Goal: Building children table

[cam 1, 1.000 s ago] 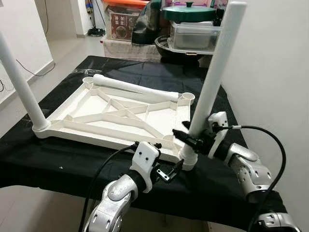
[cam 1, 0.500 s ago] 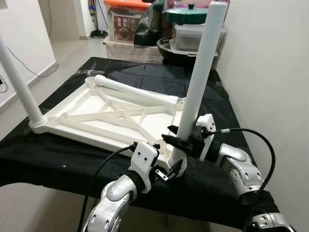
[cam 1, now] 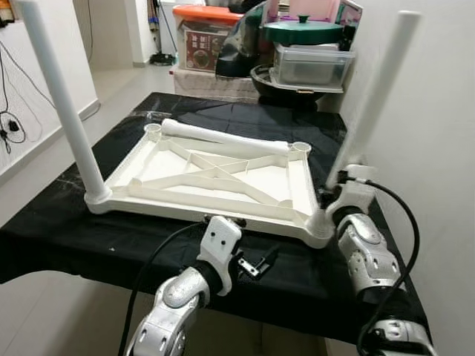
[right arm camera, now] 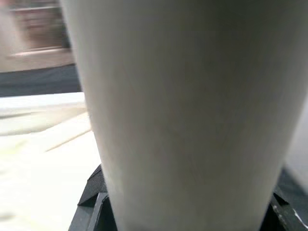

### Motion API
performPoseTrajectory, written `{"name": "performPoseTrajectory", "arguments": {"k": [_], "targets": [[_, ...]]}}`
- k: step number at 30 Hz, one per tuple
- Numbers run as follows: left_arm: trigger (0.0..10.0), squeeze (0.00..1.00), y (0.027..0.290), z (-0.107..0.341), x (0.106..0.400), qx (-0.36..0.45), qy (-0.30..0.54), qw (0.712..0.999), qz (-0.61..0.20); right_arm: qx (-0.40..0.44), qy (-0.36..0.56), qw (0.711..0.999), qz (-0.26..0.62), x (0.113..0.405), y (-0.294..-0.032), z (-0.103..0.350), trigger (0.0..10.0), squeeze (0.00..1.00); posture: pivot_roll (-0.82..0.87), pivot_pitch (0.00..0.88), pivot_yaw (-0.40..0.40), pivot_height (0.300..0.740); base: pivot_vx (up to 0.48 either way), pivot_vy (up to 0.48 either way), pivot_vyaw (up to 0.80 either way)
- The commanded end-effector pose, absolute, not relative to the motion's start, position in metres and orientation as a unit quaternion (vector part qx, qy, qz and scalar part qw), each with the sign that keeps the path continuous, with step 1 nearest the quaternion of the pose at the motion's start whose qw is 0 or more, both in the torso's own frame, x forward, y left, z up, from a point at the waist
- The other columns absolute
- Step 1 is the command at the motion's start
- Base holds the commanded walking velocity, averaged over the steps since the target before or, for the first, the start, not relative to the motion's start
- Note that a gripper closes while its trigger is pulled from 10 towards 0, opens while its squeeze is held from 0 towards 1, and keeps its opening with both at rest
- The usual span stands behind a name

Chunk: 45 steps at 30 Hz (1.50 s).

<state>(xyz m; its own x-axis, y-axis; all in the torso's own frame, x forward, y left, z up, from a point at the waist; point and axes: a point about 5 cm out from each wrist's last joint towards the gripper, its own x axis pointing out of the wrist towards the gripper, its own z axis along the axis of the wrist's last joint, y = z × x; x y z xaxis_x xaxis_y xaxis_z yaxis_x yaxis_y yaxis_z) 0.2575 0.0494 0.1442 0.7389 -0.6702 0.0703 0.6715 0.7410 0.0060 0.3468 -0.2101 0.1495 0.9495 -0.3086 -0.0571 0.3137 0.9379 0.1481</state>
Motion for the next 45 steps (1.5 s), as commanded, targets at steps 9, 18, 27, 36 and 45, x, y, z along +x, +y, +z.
{"name": "performPoseTrajectory", "arguments": {"k": [9,18,27,36,45], "targets": [[10.0,0.00,0.049,0.145,0.259,-0.004,-0.032,0.931,-0.363,0.128,0.015,0.969,-0.212,0.341,-0.185,0.135,10.0,1.00,0.10,0.000,-0.044,0.740,0.000,0.000,0.00],[10.0,0.00,0.047,0.146,0.258,-0.002,-0.034,0.929,-0.369,0.124,-0.012,0.986,0.107,0.342,-0.201,0.146,10.0,0.00,0.09,0.000,-0.040,0.740,0.000,0.000,0.00],[10.0,0.00,0.046,0.146,0.258,0.000,-0.034,0.927,-0.372,0.055,0.031,0.936,0.347,0.322,-0.188,0.149,10.0,0.00,0.09,0.000,-0.040,0.740,0.000,0.000,0.00],[10.0,0.00,0.046,0.146,0.258,0.002,-0.034,0.927,-0.374,0.068,0.019,0.864,0.499,0.314,-0.155,0.161,10.0,0.00,0.11,0.000,-0.046,0.740,0.000,0.000,0.00],[10.0,0.00,0.046,0.146,0.258,0.000,-0.034,0.927,-0.374,0.062,0.020,0.893,0.445,0.326,-0.151,0.156,0.0,0.00,0.10,0.000,-0.043,0.740,0.000,0.000,0.00]]}}
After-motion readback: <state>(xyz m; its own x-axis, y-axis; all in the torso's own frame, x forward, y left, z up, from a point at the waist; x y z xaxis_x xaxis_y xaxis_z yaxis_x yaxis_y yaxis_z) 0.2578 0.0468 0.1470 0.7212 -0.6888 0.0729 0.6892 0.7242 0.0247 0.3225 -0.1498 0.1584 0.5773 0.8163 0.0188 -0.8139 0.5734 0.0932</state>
